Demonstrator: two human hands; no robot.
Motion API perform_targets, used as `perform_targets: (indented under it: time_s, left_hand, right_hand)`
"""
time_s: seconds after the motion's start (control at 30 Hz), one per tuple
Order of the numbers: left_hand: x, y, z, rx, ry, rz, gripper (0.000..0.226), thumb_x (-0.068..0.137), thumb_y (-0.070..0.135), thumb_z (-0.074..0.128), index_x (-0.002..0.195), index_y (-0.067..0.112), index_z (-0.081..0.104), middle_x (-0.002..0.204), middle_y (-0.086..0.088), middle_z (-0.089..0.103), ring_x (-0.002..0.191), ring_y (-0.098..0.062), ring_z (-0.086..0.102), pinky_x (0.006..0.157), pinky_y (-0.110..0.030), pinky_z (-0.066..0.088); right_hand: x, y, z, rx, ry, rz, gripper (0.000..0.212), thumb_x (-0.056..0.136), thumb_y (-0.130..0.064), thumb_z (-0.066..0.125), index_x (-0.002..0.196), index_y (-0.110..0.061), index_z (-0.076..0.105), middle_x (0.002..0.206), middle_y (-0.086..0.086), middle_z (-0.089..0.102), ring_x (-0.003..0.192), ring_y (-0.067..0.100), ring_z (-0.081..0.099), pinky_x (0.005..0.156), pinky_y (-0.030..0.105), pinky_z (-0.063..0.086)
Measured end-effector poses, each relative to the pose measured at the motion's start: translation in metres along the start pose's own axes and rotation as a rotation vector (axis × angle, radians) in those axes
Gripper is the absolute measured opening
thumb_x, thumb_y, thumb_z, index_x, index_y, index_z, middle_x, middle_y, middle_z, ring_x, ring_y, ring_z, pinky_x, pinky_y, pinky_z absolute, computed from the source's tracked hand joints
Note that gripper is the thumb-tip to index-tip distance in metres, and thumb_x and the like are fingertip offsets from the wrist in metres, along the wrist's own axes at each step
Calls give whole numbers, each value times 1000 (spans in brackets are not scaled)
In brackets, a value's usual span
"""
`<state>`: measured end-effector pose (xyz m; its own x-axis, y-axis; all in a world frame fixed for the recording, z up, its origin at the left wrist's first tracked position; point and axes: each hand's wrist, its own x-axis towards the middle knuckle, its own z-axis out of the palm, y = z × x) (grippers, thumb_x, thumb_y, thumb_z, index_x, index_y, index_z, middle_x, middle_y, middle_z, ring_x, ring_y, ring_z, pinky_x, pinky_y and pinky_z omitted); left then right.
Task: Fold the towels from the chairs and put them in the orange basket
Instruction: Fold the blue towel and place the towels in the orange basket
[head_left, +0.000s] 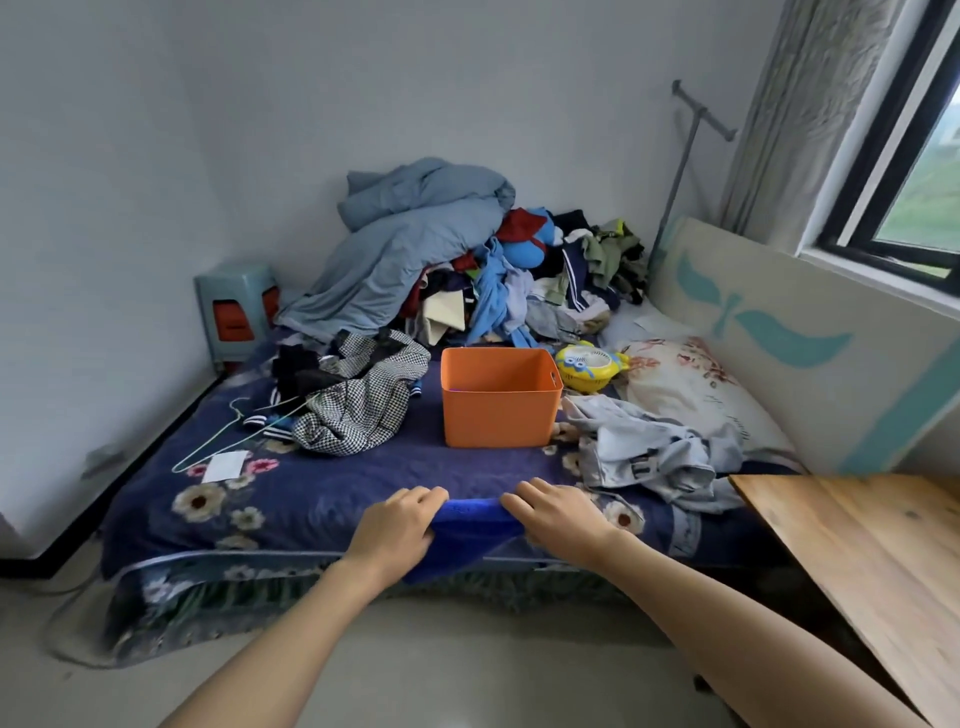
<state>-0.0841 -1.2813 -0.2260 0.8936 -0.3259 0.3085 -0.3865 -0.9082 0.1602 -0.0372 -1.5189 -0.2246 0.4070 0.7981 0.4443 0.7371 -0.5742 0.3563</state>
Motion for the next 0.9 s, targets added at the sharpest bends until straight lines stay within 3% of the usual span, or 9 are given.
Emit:
perform_targets:
  time_s: [0.1,0.2,0.27,0.43,0.67,0.73,0.8,0.9]
  left_hand:
    - [15,-16,14,-17,-41,-20,39,58,4,69,90,20,54,78,3,66,67,-23,64,42,-31,47]
    - [50,-27,23,-29,-59,-40,33,75,7,57,106,16,56,100,0,65,92,-25,61,62,-36,50]
    - [80,-34,31,-12,-89,-65,33,84,10,48,116,16,52,111,1,60,103,-22,54,71,-35,46]
    - [149,-61,50,-46,-103,-131,29,84,11,47,113,17,50,107,2,58,99,-19,53,71,-34,44]
    - [224,-109,70,-77,-105,-185,30,82,9,50,110,17,51,104,2,58,96,-18,54,71,-32,44]
    - [237,-128,79,-101,-93,-174,34,80,8,51,108,26,46,106,2,60,97,-20,56,70,-34,46]
    - [253,-151,89,-118,-87,-176,38,80,8,52,109,31,43,111,4,60,101,-19,56,73,-34,46]
    - [277,-179,100,-91,-139,-213,38,85,11,48,122,21,49,120,9,55,109,-13,51,84,-28,44]
  right_hand:
    - [5,6,22,8,-12,-14,42,60,-21,80,95,-18,56,72,-4,60,57,13,56,37,21,40]
    - [16,31,44,24,8,-14,30,68,-18,65,95,-17,51,72,-3,60,57,15,57,37,23,40]
    - [28,56,58,23,9,4,41,60,-18,71,93,-18,46,70,-3,59,56,15,56,38,22,36]
    - [65,116,100,60,-43,53,63,41,-23,82,90,-19,43,68,-4,55,55,15,54,36,21,35]
    - [116,180,162,113,-35,12,69,36,-33,82,93,-21,43,67,-8,58,54,12,57,36,19,33]
    - [128,188,181,95,-27,-21,60,44,-34,74,93,-21,43,66,-9,57,54,11,57,35,18,31]
    - [146,200,205,107,-8,-16,39,58,-32,53,94,-21,42,66,-9,57,53,11,56,35,18,31]
    - [169,214,238,132,-19,-19,32,64,-29,41,95,-21,43,67,-8,57,54,12,56,36,20,33]
